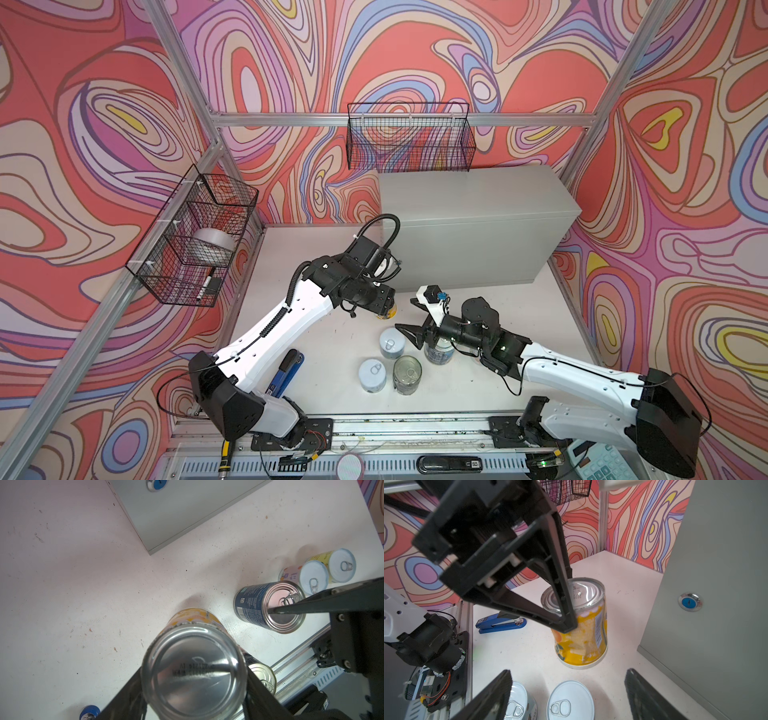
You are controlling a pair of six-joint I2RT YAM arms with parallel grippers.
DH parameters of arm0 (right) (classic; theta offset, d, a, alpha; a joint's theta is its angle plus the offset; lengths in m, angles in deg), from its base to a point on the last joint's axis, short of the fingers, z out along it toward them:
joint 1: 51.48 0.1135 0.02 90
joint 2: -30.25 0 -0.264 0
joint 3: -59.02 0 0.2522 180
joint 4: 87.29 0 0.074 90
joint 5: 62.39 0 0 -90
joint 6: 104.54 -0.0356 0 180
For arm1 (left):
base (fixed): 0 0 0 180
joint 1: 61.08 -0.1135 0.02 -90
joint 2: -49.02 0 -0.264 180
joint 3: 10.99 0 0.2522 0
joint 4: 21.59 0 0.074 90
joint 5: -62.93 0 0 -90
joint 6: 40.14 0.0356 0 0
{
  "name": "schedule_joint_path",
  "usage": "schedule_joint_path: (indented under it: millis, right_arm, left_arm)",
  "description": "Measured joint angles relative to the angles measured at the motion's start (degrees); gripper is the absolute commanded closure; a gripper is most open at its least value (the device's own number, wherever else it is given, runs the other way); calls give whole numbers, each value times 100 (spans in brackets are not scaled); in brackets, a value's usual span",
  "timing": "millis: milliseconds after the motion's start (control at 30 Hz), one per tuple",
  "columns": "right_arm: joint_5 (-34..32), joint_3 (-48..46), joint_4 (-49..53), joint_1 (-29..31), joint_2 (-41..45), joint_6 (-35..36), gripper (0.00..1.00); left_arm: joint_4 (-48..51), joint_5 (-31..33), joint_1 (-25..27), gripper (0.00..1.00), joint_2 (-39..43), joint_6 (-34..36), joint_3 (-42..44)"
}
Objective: Place and organize the canned foods onto the counter
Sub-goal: 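Lift the yellow can with the left gripper while the right gripper reaches toward it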
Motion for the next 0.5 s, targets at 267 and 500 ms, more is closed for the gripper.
schedule_joint_path:
  millis: [267,500]
  right_arm:
    - [-352,-223,-772,44,-247,-15,13]
    - [-442,-227,-1191,63,-730,-17,13]
  left_arm:
    - [-2,-271,0,52,-127,-20,0]
    - [-4,-413,0,53,-133,-22,0]
